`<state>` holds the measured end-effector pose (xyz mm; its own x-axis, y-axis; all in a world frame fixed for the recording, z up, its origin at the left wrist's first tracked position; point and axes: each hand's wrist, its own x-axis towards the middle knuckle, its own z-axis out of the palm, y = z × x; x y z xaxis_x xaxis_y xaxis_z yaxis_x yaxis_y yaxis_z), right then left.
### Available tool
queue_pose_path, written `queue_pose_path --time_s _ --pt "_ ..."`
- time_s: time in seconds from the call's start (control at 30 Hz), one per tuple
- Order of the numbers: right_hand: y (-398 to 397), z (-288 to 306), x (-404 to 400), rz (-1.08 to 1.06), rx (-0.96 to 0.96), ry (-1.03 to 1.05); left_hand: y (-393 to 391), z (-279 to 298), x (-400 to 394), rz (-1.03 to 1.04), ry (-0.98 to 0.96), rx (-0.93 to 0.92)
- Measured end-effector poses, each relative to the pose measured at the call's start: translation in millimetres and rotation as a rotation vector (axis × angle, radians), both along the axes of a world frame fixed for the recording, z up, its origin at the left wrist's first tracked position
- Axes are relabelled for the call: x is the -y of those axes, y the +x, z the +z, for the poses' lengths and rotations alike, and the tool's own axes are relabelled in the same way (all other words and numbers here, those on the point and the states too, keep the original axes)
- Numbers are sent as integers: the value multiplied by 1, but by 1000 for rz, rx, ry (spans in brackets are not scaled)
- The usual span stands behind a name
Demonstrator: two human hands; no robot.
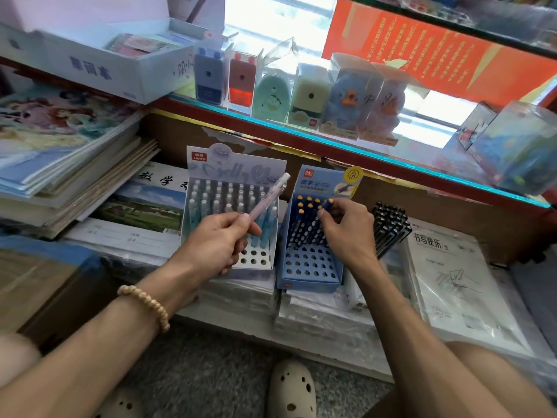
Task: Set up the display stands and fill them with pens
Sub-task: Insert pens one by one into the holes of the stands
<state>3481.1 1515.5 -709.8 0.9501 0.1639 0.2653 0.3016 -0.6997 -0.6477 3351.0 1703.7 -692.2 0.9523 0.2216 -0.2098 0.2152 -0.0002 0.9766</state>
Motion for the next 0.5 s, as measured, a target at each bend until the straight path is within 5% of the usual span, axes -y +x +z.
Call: queue_pose_path --time_s 0.5 --pt "-3 -4 -17 39 -7 -29 -3 -2 1 12 19 -15"
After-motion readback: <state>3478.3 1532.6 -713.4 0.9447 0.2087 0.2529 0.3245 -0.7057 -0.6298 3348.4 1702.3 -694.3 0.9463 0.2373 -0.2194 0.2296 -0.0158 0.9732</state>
